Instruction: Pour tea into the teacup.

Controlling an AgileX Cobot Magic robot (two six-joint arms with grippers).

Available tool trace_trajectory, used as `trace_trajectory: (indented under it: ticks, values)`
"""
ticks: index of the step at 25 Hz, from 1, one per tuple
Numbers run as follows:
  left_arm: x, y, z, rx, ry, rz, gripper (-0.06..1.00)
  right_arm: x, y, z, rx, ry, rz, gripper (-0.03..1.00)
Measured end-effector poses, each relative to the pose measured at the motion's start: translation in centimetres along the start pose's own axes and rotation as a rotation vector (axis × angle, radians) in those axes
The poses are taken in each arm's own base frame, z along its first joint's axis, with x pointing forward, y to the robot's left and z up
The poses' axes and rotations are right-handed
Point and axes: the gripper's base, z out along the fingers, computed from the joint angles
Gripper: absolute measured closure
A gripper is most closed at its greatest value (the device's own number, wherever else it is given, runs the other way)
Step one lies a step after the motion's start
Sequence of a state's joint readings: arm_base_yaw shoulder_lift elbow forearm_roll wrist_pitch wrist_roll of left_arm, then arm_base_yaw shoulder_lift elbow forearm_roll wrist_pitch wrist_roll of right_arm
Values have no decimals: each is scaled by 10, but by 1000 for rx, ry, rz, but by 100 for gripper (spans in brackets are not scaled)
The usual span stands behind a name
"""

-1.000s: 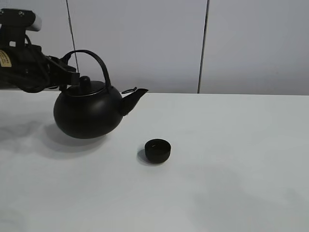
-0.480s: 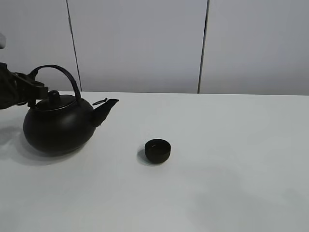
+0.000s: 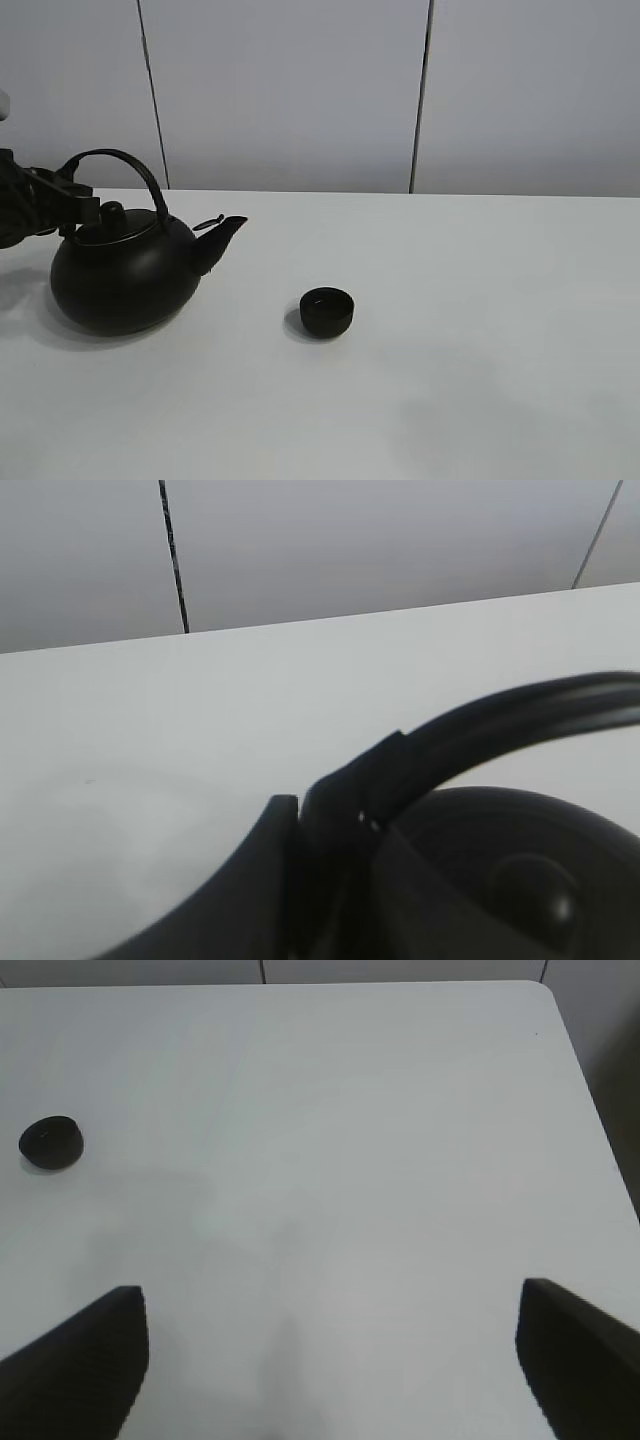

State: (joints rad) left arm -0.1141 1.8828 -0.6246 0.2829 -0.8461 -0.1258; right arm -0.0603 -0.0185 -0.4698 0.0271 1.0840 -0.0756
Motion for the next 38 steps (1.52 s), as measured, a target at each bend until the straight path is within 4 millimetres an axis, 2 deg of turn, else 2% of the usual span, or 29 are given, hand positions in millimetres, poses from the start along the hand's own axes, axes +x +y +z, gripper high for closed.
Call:
trace_trajectory:
  ticks: [9, 22, 28, 33, 38]
  values:
    - [0, -3, -1, 34, -10, 32, 83, 0, 0, 0, 0, -1, 0, 27]
    - [-6, -7, -3, 71, -89, 19, 56, 0, 0, 0, 0, -1, 0, 27]
    - [1, -12, -15, 86, -112, -9, 44, 0, 0, 0, 0, -1, 0, 27]
    - [5, -15, -28, 93, -121, -19, 42, 0, 0, 0, 0, -1, 0, 27]
    - [-5, -18, -47, 91, -154, -11, 42, 0, 0, 0, 0, -1, 0, 27]
